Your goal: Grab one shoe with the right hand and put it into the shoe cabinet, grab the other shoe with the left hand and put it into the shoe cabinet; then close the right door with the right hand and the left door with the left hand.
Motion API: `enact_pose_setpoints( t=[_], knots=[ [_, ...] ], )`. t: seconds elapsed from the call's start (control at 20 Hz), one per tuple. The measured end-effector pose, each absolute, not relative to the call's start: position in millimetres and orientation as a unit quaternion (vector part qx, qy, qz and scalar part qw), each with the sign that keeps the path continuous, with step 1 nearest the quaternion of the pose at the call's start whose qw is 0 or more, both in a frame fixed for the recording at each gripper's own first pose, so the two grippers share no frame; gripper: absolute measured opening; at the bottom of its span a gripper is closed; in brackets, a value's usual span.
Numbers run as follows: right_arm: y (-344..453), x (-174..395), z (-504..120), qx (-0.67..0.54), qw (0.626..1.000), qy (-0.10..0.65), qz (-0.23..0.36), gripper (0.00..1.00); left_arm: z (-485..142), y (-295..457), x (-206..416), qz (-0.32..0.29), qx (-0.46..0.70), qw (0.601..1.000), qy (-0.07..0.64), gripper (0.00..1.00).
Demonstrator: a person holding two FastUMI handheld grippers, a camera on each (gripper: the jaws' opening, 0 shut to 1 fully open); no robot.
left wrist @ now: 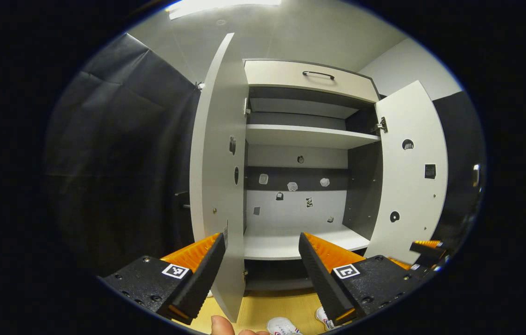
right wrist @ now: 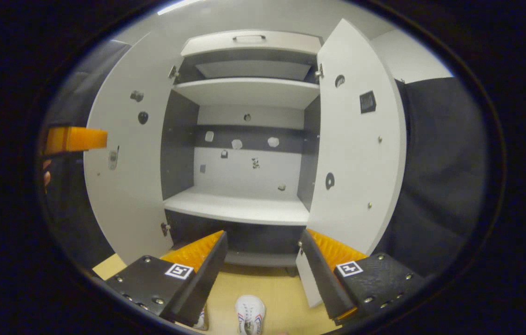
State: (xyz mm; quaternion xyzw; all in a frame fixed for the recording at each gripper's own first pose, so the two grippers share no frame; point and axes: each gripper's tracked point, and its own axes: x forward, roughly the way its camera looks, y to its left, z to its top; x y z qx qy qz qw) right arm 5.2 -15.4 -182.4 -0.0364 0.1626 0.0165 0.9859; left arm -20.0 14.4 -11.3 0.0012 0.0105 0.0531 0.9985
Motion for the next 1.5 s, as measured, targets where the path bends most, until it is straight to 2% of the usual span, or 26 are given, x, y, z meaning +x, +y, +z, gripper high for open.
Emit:
enact_pose_setpoints(
  t=[0.25,0.4,0.45,0.5,0.55,1.0,1.05,1.1,1.15,1.25,1.3,1.5],
  knots=[
    [-2.6,-19.6,-293.1,-0.037,0.96,0.274,0.045,0.95,-18.5,19.9,-26.1,0.065,0.004,0.998,0.02,0.96],
    [6.3,-34.4,-350.7,-0.036,0.941,0.329,0.064,0.82,-21.5,24.7,-29.9,0.074,0.007,0.997,0.024,0.96],
    [5.8,-39.6,-366.6,-0.039,0.936,0.345,0.063,0.82,-22.2,26.0,-30.9,0.077,0.008,0.997,0.025,0.96],
    [8.1,-42.7,-382.6,-0.038,0.929,0.361,0.07,0.65,-23.1,27.0,-32.4,0.079,0.007,0.997,0.026,0.96],
    [10.5,-49.6,-399.8,-0.037,0.922,0.378,0.077,0.62,-24.0,29.0,-33.8,0.082,0.007,0.996,0.027,0.96],
    [23.3,-83.0,-505.8,-0.052,0.867,0.483,0.11,0.62,-31.9,47.3,-42.9,0.11,0.007,0.993,0.035,0.97],
    [23.7,-86.2,-515.7,-0.055,0.861,0.494,0.111,0.65,-33.5,49.1,-43.4,0.112,0.006,0.993,0.036,0.97],
    [24.1,-88.2,-524.6,-0.056,0.855,0.503,0.112,0.62,-34.4,51.7,-43.9,0.114,0.005,0.993,0.037,0.97],
    [23.4,-88.6,-531.7,-0.06,0.851,0.51,0.11,0.65,-35.0,53.6,-44.6,0.117,0.005,0.992,0.038,0.97],
    [20.8,-89.1,-544.3,-0.067,0.844,0.522,0.105,0.63,-35.9,58.2,-45.7,0.124,0.007,0.992,0.039,0.97],
    [20.9,-89.6,-549.0,-0.067,0.841,0.527,0.104,0.65,-36.6,60.4,-46.0,0.127,0.007,0.991,0.04,0.97],
    [19.2,-84.5,-561.8,-0.07,0.835,0.537,0.097,0.63,-39.1,70.4,-46.5,0.138,0.006,0.99,0.042,0.97]
  ],
)
